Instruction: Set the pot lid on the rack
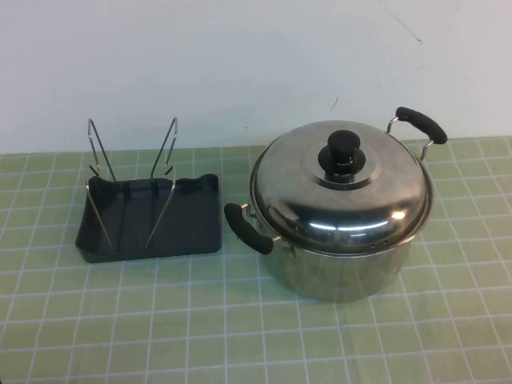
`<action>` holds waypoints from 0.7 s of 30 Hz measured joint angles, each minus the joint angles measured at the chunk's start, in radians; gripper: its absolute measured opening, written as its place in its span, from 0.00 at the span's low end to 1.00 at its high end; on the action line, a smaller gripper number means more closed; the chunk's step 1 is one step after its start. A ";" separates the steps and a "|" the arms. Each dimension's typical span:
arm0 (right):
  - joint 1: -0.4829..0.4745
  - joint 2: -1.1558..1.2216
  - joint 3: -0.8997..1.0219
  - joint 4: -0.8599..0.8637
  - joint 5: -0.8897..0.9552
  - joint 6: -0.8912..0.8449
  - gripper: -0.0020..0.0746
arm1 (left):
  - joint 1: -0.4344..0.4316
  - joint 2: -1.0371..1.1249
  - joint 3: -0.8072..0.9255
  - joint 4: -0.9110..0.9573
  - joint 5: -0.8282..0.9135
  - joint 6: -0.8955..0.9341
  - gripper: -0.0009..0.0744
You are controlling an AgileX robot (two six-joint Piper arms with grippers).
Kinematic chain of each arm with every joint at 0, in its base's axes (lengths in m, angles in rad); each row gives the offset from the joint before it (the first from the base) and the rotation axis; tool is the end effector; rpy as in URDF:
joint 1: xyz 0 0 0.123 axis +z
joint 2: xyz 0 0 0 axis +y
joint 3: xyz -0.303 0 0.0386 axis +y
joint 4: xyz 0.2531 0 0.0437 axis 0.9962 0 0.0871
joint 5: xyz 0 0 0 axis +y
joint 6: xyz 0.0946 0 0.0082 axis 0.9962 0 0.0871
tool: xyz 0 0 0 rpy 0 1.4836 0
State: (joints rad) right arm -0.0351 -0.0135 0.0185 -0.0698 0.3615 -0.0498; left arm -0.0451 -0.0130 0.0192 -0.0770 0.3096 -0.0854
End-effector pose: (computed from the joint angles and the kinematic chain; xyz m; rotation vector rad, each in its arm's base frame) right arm 0.0410 -0.0038 0.1738 -0.0568 1.8502 -0.1275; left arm 0.0422 -0.0041 0.1783 -0.0856 1.7995 -0.1667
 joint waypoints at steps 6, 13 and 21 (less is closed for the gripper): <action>0.000 0.000 0.000 0.000 0.000 0.000 0.02 | 0.000 0.000 0.000 0.002 0.000 0.000 0.01; 0.000 0.000 0.000 0.000 0.000 0.000 0.02 | 0.000 0.000 0.000 0.002 0.000 0.001 0.01; 0.000 0.000 0.000 0.000 0.000 0.000 0.02 | 0.000 0.000 0.000 0.004 0.000 0.002 0.01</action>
